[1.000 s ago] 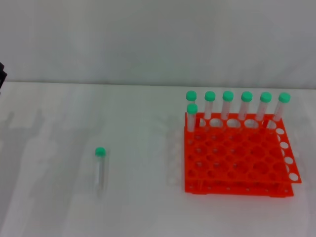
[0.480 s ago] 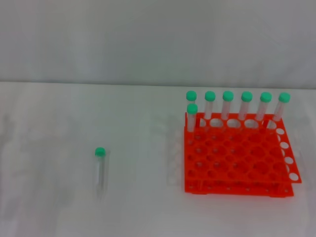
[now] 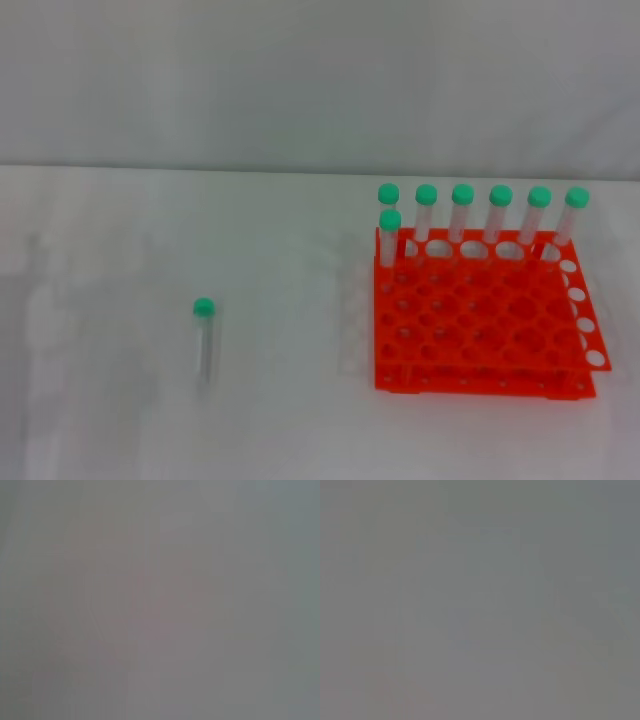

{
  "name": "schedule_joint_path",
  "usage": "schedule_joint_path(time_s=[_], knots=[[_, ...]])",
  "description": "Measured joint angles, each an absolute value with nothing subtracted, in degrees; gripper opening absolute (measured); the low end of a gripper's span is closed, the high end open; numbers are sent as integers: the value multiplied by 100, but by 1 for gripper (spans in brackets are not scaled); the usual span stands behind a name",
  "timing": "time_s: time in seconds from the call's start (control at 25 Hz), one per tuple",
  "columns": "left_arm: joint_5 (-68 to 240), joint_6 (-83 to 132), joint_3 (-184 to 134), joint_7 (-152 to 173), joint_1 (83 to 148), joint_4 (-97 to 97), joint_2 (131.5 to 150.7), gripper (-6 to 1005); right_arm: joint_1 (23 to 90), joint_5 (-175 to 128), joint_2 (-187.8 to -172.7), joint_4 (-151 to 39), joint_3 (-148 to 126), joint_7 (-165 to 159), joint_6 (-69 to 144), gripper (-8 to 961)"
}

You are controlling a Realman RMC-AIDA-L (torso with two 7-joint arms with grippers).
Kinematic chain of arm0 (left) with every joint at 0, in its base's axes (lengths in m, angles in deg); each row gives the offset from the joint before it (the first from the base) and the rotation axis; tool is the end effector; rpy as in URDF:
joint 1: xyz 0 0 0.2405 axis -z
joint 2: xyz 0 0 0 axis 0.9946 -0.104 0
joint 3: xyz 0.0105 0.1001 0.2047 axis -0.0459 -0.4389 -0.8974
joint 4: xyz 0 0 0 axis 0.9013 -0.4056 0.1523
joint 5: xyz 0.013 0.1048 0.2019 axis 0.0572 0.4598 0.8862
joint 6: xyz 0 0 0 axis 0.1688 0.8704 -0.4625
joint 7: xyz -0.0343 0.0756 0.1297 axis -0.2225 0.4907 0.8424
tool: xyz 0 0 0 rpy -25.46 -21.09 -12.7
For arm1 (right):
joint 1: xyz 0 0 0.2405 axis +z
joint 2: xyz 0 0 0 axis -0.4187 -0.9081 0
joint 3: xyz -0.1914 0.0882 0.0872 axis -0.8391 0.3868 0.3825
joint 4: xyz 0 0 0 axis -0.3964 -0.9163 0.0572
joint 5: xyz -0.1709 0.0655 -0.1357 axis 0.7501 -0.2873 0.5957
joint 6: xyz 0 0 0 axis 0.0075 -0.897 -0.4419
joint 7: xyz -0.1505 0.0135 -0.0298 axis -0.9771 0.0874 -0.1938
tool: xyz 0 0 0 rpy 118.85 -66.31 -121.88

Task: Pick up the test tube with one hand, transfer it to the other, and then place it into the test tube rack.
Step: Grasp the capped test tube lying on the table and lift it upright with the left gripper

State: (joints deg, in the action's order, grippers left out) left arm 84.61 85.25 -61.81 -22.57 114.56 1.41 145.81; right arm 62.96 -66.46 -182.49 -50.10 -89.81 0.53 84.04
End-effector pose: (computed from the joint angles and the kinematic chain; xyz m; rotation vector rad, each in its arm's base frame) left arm -0.3630 0.3458 0.0650 -0.9608 -0.8921 -1.0342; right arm 0.3009 0.4332 0.0841 -1.2720 0.5619 0.7035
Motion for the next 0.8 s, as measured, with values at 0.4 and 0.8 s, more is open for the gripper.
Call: schedule_joint_path(time_s=[0.4,0.8], knots=[[10210,6511,-7195,-3365,11840,-1174,14481,843,6283,-6645,-18239,-5011,-8902,-83,8423,851],[14134,6586,-8008,-9479,11444,-3214,13433,842,6270,-6640,-18202,-4979,-8835,-93,8444,848]])
